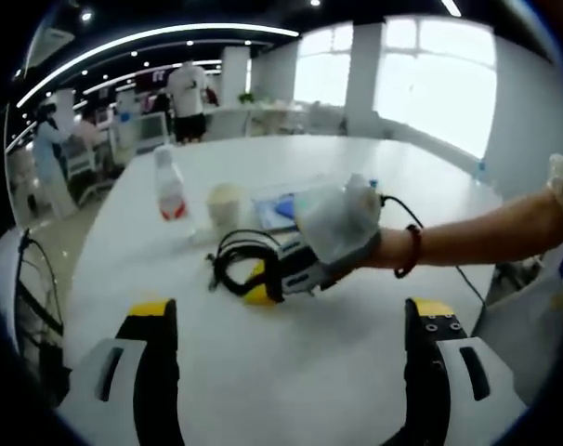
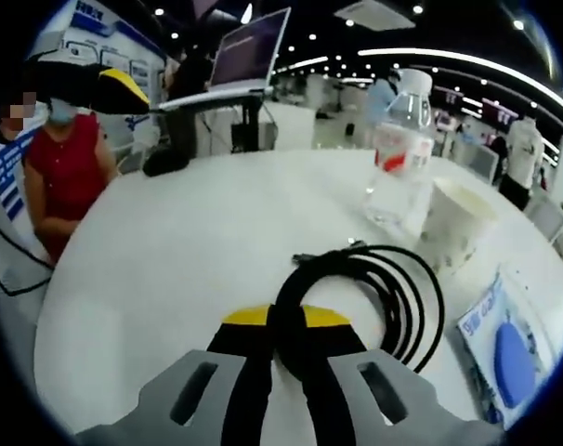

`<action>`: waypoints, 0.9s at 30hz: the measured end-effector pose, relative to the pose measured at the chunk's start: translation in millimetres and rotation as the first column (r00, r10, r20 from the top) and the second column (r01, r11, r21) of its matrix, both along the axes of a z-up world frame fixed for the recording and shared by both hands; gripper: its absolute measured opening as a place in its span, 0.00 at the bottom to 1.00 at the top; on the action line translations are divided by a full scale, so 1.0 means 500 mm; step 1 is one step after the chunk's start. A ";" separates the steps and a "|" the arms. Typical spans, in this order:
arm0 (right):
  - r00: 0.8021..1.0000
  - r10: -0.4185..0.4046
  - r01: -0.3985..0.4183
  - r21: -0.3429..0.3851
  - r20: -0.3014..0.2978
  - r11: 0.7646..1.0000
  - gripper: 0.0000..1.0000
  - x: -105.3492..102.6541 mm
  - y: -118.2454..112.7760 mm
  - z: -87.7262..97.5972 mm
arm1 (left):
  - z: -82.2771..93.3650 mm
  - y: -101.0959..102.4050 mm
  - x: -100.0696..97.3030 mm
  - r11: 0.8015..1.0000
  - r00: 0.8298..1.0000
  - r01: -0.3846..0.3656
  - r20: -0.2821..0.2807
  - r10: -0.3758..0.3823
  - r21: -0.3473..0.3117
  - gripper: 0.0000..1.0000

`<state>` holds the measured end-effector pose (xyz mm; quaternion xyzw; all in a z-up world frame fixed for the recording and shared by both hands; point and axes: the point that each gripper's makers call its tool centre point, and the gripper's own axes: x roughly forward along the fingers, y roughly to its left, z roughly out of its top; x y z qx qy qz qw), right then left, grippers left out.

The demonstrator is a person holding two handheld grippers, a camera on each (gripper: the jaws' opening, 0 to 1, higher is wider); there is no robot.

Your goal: Arrange the tabletop items into an orderly group along one side of the table until the central work area is clear of visible clutter.

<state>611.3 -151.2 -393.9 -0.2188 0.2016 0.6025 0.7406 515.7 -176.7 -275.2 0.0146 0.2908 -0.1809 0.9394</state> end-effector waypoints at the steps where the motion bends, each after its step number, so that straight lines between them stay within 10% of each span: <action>1: 1.000 -0.002 0.002 0.000 -0.004 1.000 0.10 0.000 -0.001 0.000 | 0.000 0.000 0.000 1.000 1.000 0.001 0.001 -0.001 0.000 0.99; 27: 0.990 0.009 -0.021 0.084 0.138 0.996 0.03 -0.006 0.005 0.114 | 0.013 0.001 0.000 1.000 1.000 -0.004 0.031 0.003 0.009 0.98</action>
